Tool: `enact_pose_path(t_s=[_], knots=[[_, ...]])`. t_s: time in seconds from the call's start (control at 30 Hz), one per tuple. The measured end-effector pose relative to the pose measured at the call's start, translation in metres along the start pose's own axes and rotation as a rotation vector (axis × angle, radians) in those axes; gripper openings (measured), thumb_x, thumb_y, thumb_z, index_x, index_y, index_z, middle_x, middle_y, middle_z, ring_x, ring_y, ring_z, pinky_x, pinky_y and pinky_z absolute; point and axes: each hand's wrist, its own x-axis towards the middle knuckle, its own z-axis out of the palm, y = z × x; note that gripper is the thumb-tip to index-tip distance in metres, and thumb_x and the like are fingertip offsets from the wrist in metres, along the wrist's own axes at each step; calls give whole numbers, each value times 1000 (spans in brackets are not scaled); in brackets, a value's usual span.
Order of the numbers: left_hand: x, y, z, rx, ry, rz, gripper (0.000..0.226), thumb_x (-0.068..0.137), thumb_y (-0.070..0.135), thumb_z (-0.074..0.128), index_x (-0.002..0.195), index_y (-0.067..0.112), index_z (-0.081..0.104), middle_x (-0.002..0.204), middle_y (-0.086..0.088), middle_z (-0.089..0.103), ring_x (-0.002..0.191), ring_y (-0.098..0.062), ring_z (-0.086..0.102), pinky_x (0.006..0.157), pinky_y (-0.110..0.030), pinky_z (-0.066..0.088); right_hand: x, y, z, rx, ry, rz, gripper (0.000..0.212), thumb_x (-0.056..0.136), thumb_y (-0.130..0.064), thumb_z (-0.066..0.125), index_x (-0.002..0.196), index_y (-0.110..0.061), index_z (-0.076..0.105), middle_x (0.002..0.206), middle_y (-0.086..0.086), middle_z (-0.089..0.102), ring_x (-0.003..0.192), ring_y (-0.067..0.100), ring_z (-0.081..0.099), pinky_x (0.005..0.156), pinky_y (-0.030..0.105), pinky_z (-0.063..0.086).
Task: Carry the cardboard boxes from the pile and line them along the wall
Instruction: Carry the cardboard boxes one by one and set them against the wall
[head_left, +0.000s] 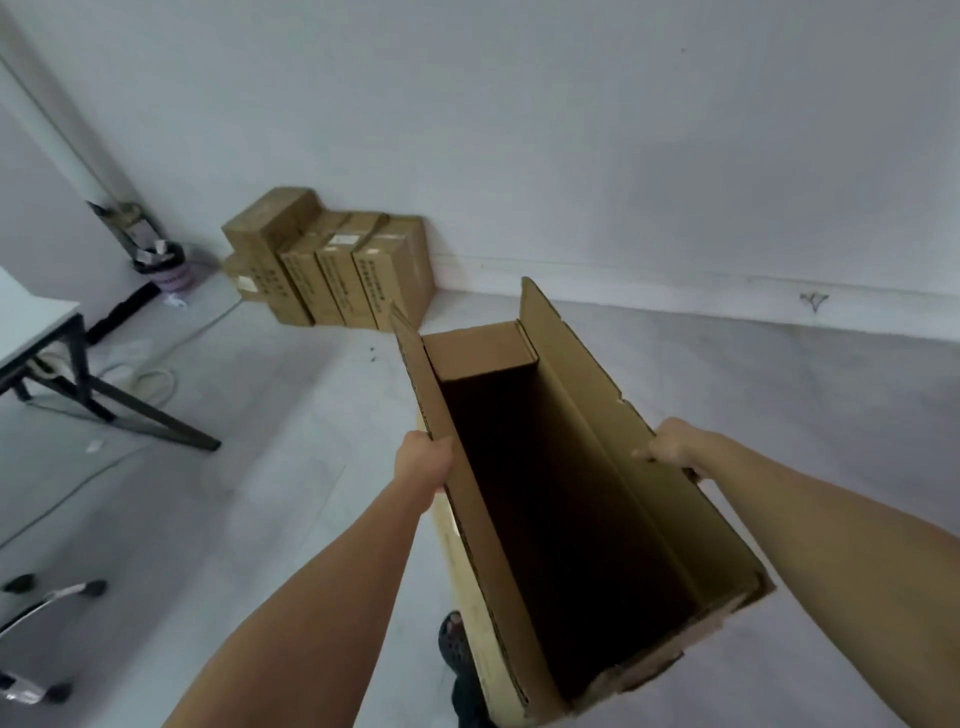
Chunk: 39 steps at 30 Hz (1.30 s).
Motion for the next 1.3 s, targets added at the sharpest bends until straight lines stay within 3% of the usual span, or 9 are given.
enact_pose_path(t_s=[0.07,0.23,0.33,0.43,0.53,0.7,1.0,1.07,1.3], knots=[[51,20,-7,-7,0,14,22,87,15,52,98,-1,63,97,-20,70,86,-35,71,76,-52,60,38,-37,-7,-1,9,15,36,96,-32,63,105,-1,49,74,8,44,61,23,46,52,31,41],[174,80,-31,35,-25,34,18,87,15,51,91,0,60,87,-17,68,77,-31,69,67,-37,59,132,-144,-30,-11,27,13,53,94,-43,62,121,2,53,108,17,60,91,33,62,71,38,52],[242,122,-54,72,-20,68,17,89,16,51,85,1,57,75,-10,58,67,-25,59,57,-31,49,171,-212,-46,-53,44,-47,50,99,-41,55,125,2,52,108,16,57,93,31,62,76,37,54],[305,159,-74,138,-13,103,23,91,18,50,95,-3,61,79,-12,61,71,-28,62,61,-35,53,207,-263,-60,-15,47,-72,43,100,-37,53,120,2,51,109,16,56,94,31,61,74,37,52],[375,193,-83,158,-8,108,20,91,17,51,90,0,59,83,-17,66,77,-33,67,66,-42,57,262,-303,-70,68,106,-100,41,100,-35,54,107,5,56,98,16,59,83,26,59,75,36,46],[501,248,-82,200,26,67,16,89,11,49,75,9,43,69,-5,48,61,-20,48,49,-27,38,373,-380,-95,93,187,-166,37,98,-38,57,89,-2,62,83,13,63,78,26,62,71,34,46],[716,330,-86,143,-17,-111,25,79,12,49,95,-3,62,81,-19,67,73,-36,68,55,-38,52,551,-523,-171,86,151,-163,37,96,-40,59,86,-5,67,83,12,66,74,23,62,73,33,49],[754,349,-91,121,-24,-135,22,83,7,48,98,-3,60,90,-23,67,78,-39,69,53,-33,52,581,-556,-188,63,157,-158,37,95,-40,59,86,-6,67,82,10,66,75,23,63,74,33,49],[896,410,-105,144,-138,-122,14,89,0,47,98,-4,58,83,-20,63,69,-32,64,53,-31,51,673,-644,-210,90,189,-73,36,98,-38,57,78,-10,63,76,5,63,70,19,61,64,29,43]])
